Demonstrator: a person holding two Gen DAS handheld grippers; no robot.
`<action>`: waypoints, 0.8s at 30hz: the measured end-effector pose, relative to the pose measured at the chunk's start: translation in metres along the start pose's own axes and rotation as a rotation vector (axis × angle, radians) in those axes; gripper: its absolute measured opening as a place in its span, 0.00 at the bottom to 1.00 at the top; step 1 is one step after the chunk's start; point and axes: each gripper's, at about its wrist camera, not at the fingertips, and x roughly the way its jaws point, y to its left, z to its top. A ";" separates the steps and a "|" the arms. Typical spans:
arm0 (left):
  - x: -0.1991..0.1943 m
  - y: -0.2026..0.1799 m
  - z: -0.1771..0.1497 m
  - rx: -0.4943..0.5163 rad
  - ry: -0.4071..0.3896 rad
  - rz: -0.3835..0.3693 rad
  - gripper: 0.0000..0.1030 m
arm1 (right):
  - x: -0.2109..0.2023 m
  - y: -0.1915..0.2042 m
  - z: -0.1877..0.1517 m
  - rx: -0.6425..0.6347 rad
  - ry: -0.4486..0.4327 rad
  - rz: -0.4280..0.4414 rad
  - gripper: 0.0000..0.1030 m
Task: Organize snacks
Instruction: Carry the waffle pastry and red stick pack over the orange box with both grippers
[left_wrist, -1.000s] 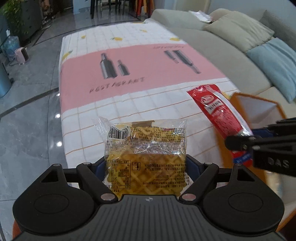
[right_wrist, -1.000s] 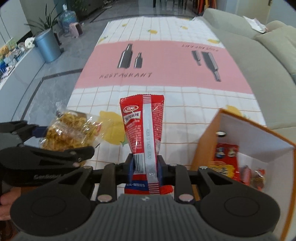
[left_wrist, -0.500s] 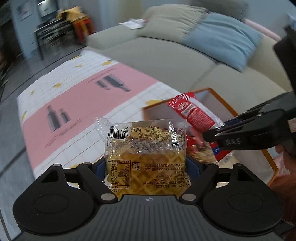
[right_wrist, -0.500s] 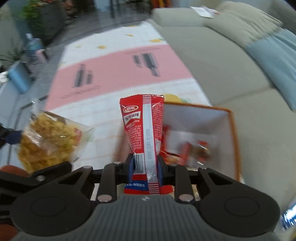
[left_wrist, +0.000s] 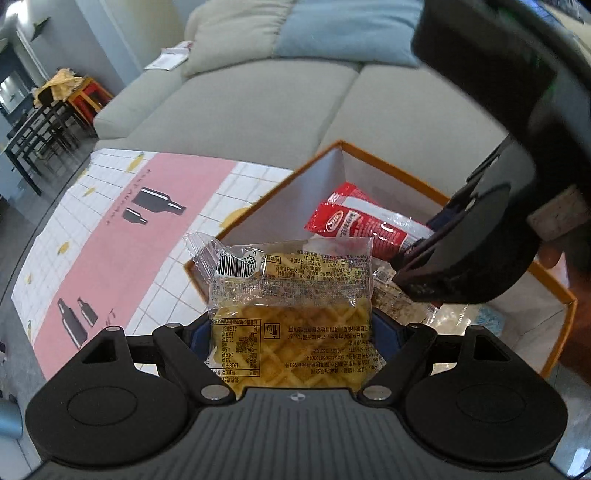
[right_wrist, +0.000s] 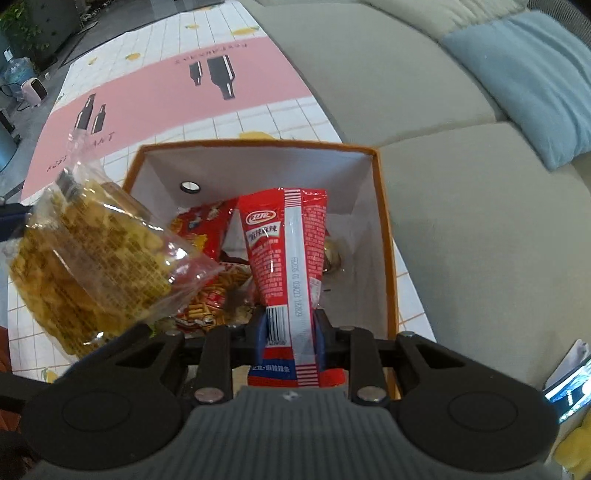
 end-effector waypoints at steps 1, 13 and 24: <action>0.003 -0.001 0.001 0.002 0.008 0.008 0.93 | 0.003 -0.004 0.002 0.011 0.005 0.008 0.23; 0.030 -0.007 0.005 -0.012 0.056 0.006 0.93 | 0.027 -0.010 0.006 0.065 0.043 0.059 0.25; 0.035 -0.004 0.004 -0.030 0.084 -0.009 0.96 | 0.047 -0.009 0.008 0.086 0.087 0.049 0.33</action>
